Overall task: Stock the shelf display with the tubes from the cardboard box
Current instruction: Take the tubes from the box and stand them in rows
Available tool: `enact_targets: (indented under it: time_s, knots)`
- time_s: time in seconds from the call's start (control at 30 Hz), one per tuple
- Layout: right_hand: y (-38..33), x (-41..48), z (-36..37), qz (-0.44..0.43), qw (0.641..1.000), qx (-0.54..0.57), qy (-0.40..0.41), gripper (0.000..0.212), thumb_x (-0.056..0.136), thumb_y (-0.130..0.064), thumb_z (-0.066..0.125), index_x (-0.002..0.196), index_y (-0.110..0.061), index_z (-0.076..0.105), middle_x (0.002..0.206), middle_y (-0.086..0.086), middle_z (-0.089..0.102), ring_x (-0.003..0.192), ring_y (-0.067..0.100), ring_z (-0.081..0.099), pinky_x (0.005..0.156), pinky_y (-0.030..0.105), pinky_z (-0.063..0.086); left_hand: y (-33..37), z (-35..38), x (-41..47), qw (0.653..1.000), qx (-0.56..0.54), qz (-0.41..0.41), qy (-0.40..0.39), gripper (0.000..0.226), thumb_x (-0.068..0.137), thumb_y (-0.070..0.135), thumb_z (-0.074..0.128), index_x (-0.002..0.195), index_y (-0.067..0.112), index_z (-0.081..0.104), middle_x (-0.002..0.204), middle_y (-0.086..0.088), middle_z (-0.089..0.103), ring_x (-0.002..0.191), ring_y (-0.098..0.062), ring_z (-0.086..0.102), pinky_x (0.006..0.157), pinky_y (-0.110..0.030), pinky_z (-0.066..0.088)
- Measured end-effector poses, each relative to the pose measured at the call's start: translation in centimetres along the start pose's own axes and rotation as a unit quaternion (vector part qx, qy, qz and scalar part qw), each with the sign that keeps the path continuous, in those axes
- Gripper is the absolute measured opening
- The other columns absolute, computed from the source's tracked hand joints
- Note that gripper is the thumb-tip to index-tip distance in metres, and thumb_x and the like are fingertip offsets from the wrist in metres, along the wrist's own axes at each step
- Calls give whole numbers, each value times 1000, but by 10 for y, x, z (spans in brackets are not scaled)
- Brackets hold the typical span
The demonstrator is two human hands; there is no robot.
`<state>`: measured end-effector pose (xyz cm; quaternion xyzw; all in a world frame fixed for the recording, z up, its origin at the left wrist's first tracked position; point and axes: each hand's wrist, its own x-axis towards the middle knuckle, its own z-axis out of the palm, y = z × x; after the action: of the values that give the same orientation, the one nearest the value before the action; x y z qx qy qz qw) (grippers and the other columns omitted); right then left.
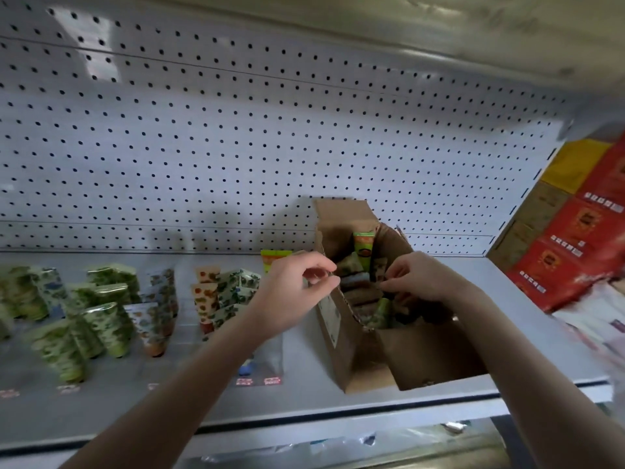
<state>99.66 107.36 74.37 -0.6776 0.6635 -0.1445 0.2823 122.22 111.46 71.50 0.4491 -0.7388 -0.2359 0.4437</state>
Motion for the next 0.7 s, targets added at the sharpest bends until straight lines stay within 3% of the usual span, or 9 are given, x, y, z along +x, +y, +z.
enact_targets:
  time_s: [0.1,0.17,0.27,0.4,0.5,0.6,0.7]
  knots:
    - [1,11,9,5,994,-101,-31,22,85,-21,66,92,0,67,85,15,68,71,25,66,66,34,56,0,0,0,1000,6,-13,9,14,84,21,66,96,14,70,88,3,67,84,-5,58,73,-10,42]
    - [-1,14,15,5,985,-166,-52,21,85,-27,66,92,-8,67,84,5,63,71,17,58,58,24,46,0,0,0,1000,3,-16,17,13,84,20,66,95,14,70,87,4,67,83,-3,57,72,-7,40]
    - [0,19,19,13,981,-179,-74,21,80,-29,71,89,-11,66,81,1,61,72,13,55,54,20,38,2,-1,-1,1000,3,-19,19,12,85,19,65,94,13,70,86,4,67,83,-3,56,70,-6,39]
    - [1,19,17,-1,984,-165,-69,13,78,-22,73,81,-12,67,76,2,62,74,18,60,56,23,43,4,-4,-2,999,-2,-21,24,11,85,17,64,94,12,70,85,4,67,82,-2,55,68,-4,37]
    - [0,13,10,-24,994,-102,-12,14,77,-15,71,84,-4,69,82,16,67,68,23,64,63,30,51,5,-6,-3,999,-3,-24,26,11,85,16,65,94,12,70,85,4,66,81,-3,55,69,-5,38]
    - [-4,4,-5,-24,995,52,84,25,74,-17,77,90,-9,61,85,14,65,66,25,66,75,39,56,3,-9,-5,999,4,-28,27,14,86,19,64,97,12,69,88,3,67,83,-4,57,71,-7,40]
    - [-17,-13,-21,-18,965,197,173,26,76,-16,77,90,-11,56,87,11,61,57,21,63,66,31,54,4,-11,-6,999,0,-25,23,15,87,21,63,98,13,70,89,3,68,85,-7,60,75,-15,45]
